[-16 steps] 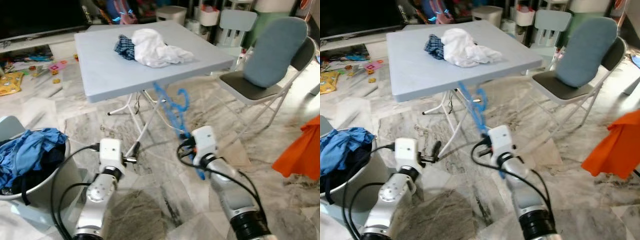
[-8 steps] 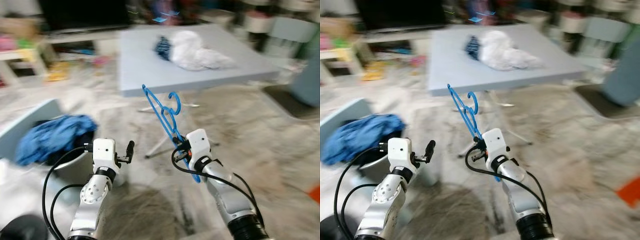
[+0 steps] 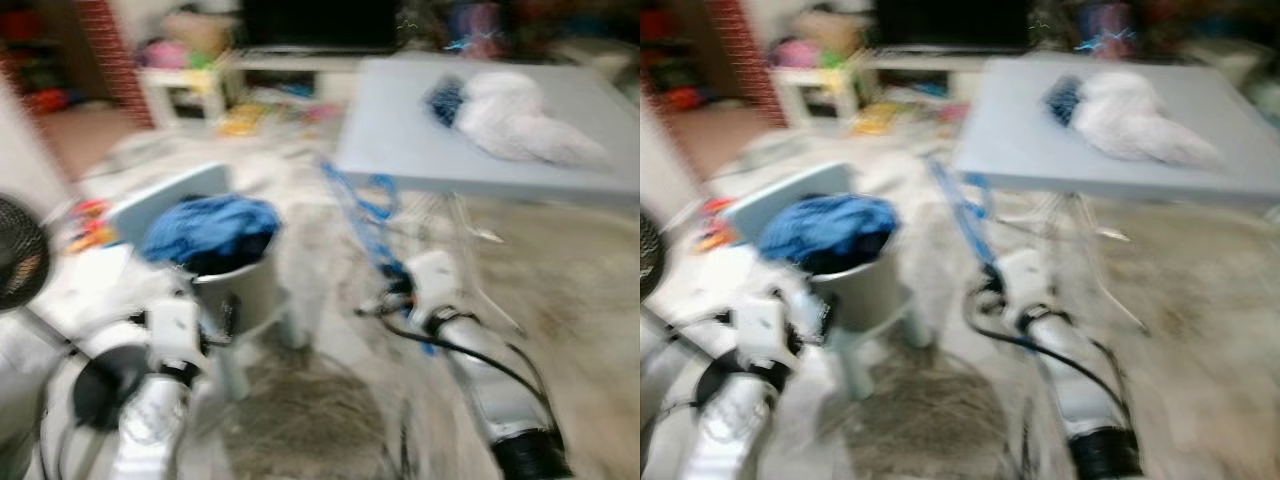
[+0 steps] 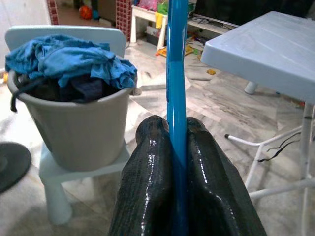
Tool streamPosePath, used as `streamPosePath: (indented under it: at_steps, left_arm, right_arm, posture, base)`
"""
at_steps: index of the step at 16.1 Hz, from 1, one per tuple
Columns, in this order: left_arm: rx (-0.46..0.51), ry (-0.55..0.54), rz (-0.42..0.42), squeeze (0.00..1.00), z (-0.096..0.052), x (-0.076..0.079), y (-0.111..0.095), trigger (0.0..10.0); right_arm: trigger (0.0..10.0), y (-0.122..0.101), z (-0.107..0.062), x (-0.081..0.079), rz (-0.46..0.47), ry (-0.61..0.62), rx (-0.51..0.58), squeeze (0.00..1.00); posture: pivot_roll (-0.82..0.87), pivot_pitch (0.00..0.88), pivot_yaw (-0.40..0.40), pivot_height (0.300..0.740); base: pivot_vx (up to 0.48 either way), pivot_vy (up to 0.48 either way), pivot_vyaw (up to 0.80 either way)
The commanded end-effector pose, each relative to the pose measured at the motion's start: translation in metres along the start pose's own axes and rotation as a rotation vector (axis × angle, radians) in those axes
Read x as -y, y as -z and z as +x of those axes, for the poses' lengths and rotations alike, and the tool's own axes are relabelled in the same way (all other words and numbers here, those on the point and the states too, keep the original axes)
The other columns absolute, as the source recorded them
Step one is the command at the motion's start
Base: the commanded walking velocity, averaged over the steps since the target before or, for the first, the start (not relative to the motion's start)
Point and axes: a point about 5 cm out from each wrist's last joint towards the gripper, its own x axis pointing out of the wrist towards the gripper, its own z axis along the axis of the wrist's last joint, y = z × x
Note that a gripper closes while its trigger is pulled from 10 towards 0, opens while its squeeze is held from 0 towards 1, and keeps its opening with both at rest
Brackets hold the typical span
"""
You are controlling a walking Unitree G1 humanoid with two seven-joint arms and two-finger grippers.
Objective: Hang hanger
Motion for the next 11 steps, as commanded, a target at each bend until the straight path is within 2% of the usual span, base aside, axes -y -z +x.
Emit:
streamPosePath:
  at_steps: [1, 4, 7, 11]
  left_arm:
    - [0.015, -0.053, 0.016, 0.0, -0.003, -0.007, -0.004, 10.0]
    - [0.007, -0.072, -0.024, 0.0, -0.009, 0.0, 0.0, 10.0]
    - [0.03, -0.054, -0.041, 0.0, -0.003, 0.002, -0.006, 10.0]
    - [0.033, -0.022, -0.051, 0.0, 0.001, 0.005, -0.008, 10.0]
  right_arm:
    - [10.0, -0.009, 0.006, -0.006, 0.008, -0.013, 0.04, 0.0]
    - [10.0, -0.009, 0.007, -0.007, 0.004, -0.02, 0.041, 0.0]
    - [10.0, -0.012, 0.01, -0.013, -0.005, -0.039, 0.058, 0.0]
    - [10.0, -0.013, 0.008, -0.024, -0.015, -0.095, 0.067, 0.0]
  posture:
    - [-0.05, 0.0, -0.025, 0.74]
    - [-0.05, 0.0, -0.032, 0.74]
    - [-0.04, 0.0, -0.029, 0.74]
    - [-0.05, 0.0, -0.025, 0.74]
  base:
    - [0.0, 0.0, 0.59]
    - [0.0, 0.0, 0.0]
    - [0.274, 0.0, 0.28]
    - [0.312, 0.0, 0.0]
